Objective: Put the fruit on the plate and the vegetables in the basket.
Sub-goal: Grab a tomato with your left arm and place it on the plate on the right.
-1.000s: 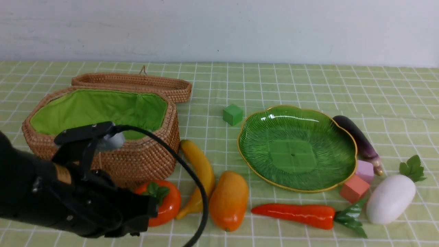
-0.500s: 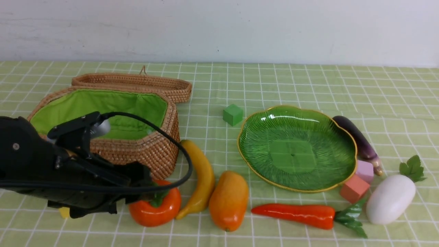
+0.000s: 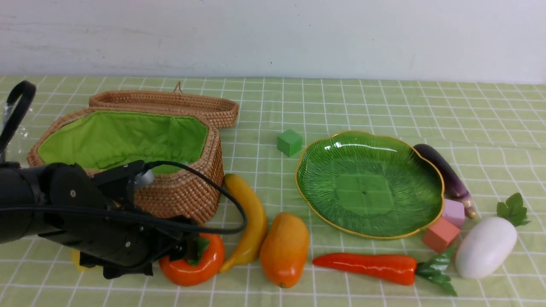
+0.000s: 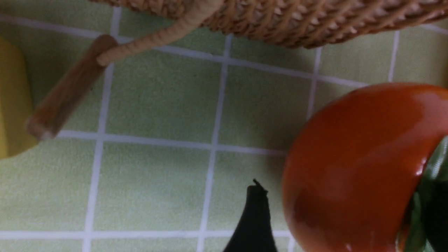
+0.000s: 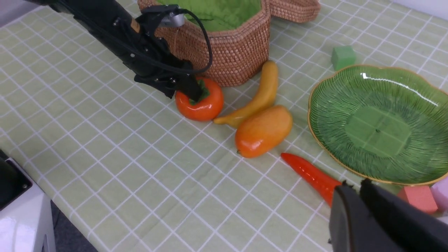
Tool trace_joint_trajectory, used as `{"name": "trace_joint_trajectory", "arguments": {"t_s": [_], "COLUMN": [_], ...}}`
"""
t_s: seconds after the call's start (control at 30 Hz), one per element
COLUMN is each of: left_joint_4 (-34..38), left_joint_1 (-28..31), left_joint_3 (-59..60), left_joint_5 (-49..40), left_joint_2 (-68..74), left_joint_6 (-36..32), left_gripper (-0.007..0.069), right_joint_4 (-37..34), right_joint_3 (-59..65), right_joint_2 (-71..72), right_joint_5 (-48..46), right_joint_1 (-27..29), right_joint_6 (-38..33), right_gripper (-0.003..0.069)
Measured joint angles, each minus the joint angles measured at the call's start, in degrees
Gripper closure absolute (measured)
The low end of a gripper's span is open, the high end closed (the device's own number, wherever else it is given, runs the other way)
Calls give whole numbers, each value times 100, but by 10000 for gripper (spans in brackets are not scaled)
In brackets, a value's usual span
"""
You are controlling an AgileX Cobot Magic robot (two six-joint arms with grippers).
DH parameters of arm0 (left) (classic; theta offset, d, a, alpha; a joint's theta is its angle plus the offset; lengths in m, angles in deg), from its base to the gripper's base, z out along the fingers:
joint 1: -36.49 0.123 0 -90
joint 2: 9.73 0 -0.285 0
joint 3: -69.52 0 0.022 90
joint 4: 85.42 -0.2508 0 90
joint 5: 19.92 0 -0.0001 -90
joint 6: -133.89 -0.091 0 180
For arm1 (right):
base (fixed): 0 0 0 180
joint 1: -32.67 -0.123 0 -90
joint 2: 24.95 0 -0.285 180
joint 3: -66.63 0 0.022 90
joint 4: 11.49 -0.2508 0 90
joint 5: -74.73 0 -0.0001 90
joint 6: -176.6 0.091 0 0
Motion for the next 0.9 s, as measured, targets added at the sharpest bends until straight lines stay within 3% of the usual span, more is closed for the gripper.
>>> {"name": "trace_joint_trajectory", "arguments": {"t_s": [0.23, 0.37, 0.77, 0.83, 0.87, 0.9], "left_joint_4": [46, 74, -98, -166, -230, -236], "left_joint_1": [0, 0, 20, 20, 20, 20], "left_joint_3": [-42, -56, -92, -55, -28, -22], "left_joint_5": [139, 108, -596, -760, -946, -964], "left_joint_2": [94, 94, -187, -302, -472, -492], "left_joint_6": [0, 0, 0, 0, 0, 0], "left_gripper": [87, 195, 218, 284, 449, 470], "right_joint_4": [-5, -15, -63, -78, -105, -105], "right_joint_3": [0, 0, 0, 0, 0, 0], "right_joint_2": [0, 0, 0, 0, 0, 0], "right_joint_5": [0, 0, 0, 0, -7, -7], "right_joint_1": [0, 0, 0, 0, 0, 0], "right_joint_6": [-9, -9, -9, -9, -9, -9], "right_gripper": [603, 596, 585, 584, 582, 582]}}
